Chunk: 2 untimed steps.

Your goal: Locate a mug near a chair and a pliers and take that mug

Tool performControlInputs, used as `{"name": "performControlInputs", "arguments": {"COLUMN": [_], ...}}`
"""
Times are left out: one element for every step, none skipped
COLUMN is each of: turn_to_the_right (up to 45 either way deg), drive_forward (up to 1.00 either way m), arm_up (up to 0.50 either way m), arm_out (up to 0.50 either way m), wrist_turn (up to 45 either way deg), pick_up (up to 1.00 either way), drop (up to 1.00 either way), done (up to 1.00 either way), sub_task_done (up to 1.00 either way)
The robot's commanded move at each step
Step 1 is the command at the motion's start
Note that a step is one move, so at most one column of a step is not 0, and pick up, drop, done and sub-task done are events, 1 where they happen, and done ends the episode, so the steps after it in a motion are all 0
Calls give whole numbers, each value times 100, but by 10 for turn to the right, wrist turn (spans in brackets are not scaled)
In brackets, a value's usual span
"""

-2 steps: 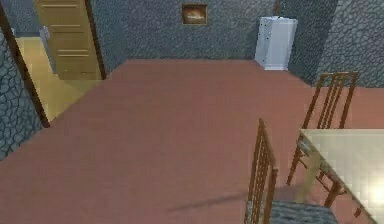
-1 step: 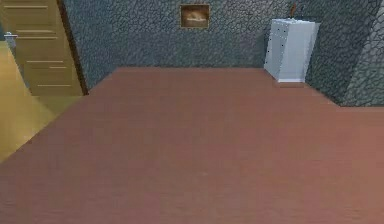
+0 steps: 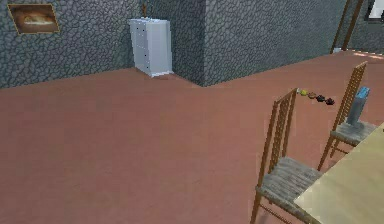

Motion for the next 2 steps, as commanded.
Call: {"name": "performControlInputs", "arguments": {"turn_to_the_right": [0, 0], "drive_forward": [35, 0], "arm_up": [0, 50], "arm_out": [0, 0], "wrist_turn": [0, 0], "pick_up": [0, 0], "drop": [0, 0], "done": [0, 0], "sub_task_done": [0, 0]}}
